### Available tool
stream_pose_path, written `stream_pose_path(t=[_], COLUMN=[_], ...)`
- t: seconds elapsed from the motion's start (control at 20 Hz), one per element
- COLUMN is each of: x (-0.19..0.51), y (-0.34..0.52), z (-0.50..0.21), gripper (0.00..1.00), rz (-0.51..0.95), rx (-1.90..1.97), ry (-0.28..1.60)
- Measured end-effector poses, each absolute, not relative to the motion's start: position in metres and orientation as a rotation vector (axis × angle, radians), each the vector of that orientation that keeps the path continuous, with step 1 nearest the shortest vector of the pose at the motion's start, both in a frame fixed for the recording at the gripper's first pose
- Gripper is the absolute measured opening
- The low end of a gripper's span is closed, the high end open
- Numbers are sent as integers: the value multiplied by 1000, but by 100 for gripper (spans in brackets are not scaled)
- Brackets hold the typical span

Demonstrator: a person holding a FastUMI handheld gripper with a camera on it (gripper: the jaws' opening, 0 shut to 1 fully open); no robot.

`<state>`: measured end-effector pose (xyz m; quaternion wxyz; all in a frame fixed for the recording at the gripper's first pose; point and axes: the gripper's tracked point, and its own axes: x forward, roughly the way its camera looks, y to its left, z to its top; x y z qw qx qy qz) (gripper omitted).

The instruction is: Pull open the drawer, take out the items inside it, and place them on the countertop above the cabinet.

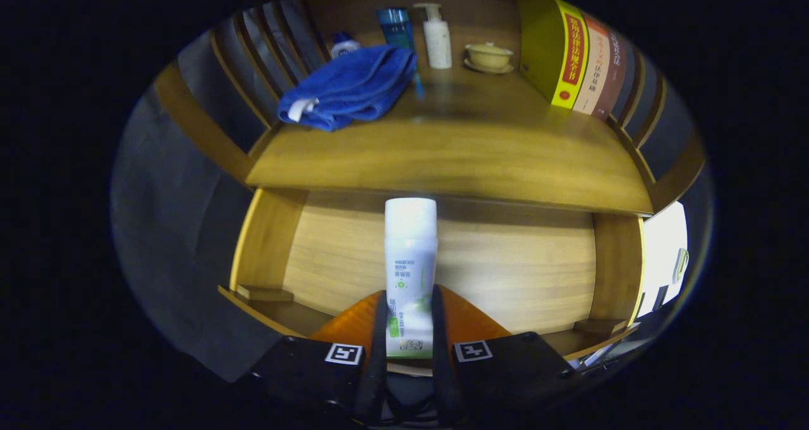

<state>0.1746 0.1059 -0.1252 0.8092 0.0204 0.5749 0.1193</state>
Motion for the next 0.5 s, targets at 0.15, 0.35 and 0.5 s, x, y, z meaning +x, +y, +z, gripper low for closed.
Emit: stream_pose_path(t=[0.15, 0.35, 0.5], x=[212, 267, 293], y=[98, 97, 104], z=[-89, -67, -75], gripper=[39, 39, 39], rz=[244, 211, 202], rx=[32, 37, 57], ry=[1079, 940, 927])
